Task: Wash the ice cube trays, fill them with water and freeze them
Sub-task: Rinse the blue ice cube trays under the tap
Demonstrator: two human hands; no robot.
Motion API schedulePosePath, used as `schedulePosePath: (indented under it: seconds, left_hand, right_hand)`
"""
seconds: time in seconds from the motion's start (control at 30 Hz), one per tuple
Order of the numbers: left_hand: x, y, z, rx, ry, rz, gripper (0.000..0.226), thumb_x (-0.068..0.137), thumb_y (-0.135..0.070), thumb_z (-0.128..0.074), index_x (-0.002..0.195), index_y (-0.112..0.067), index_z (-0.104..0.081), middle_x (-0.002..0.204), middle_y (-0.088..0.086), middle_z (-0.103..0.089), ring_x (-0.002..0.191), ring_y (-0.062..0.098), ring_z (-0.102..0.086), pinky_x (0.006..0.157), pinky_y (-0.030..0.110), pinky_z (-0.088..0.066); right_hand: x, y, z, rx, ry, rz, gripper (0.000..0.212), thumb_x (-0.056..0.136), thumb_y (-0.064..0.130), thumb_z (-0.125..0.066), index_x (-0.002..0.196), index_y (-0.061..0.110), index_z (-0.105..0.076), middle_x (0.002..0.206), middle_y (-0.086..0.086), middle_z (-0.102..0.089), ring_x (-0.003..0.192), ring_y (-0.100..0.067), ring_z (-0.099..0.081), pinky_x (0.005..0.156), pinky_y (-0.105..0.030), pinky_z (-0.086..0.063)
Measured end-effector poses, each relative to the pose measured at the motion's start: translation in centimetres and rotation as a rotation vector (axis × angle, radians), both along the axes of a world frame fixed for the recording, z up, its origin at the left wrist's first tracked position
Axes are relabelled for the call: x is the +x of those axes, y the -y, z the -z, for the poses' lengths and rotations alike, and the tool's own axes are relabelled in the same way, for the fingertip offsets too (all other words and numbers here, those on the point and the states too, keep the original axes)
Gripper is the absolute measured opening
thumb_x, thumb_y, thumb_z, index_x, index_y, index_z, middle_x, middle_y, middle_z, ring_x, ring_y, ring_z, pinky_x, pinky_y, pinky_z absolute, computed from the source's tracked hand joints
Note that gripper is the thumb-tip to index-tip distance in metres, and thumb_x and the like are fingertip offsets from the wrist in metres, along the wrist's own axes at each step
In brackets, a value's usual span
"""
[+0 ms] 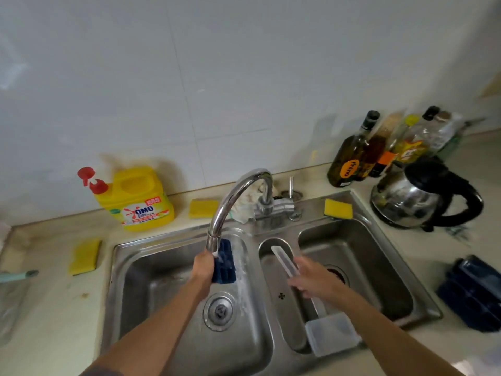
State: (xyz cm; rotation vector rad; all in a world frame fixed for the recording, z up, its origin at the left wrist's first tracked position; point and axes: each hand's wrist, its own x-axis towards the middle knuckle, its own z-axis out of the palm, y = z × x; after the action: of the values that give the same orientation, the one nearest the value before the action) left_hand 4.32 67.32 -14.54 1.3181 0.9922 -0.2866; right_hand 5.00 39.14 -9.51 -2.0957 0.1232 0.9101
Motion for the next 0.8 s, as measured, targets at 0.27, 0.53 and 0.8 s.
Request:
schedulePosePath:
  seconds: [0.27,0.53,0.8]
  left_hand:
    - [0.4,1.6,1.1,-0.109,0.106,-0.122,0.026,0.104,-0.020,-0.039,0.098,-0.012,-0.062,0.092,0.014,-0.068,0.081,0.032,-0.067,0.074,0.045,-0.057]
    - [-1.5,3.8,0.4,-0.229,0.214,-0.093,0.060,0.100,-0.061,-0.039,0.132,-0.014,-0.057,0.121,0.022,-0.067,0.111,0.047,-0.065,0.095,0.066,-0.051]
    - [-3.2,3.7,-0.4,-0.225,0.237,-0.078,0.063,0.090,-0.071,-0.050,0.123,-0.018,-0.063,0.111,0.018,-0.074,0.097,0.039,-0.073,0.075,0.052,-0.060]
  right_hand:
    - [-4.2,7.1,1.8,-0.503,0.161,-0.340,0.065,0.089,0.016,-0.071,0.145,0.019,-0.038,0.144,-0.005,-0.038,0.119,-0.024,-0.055,0.103,-0.037,-0.050]
    - [-8.5,10.0,3.9,-0.606,0.173,-0.535,0.088,0.089,0.000,-0.067,0.159,0.028,-0.022,0.166,-0.005,-0.010,0.151,-0.033,-0.021,0.119,-0.049,-0.036]
    - [-8.8,10.5,5.0,-0.708,0.245,-0.680,0.101,0.090,0.002,-0.065,0.164,0.032,-0.003,0.171,-0.008,0.008,0.157,-0.038,0.003,0.127,-0.052,-0.010]
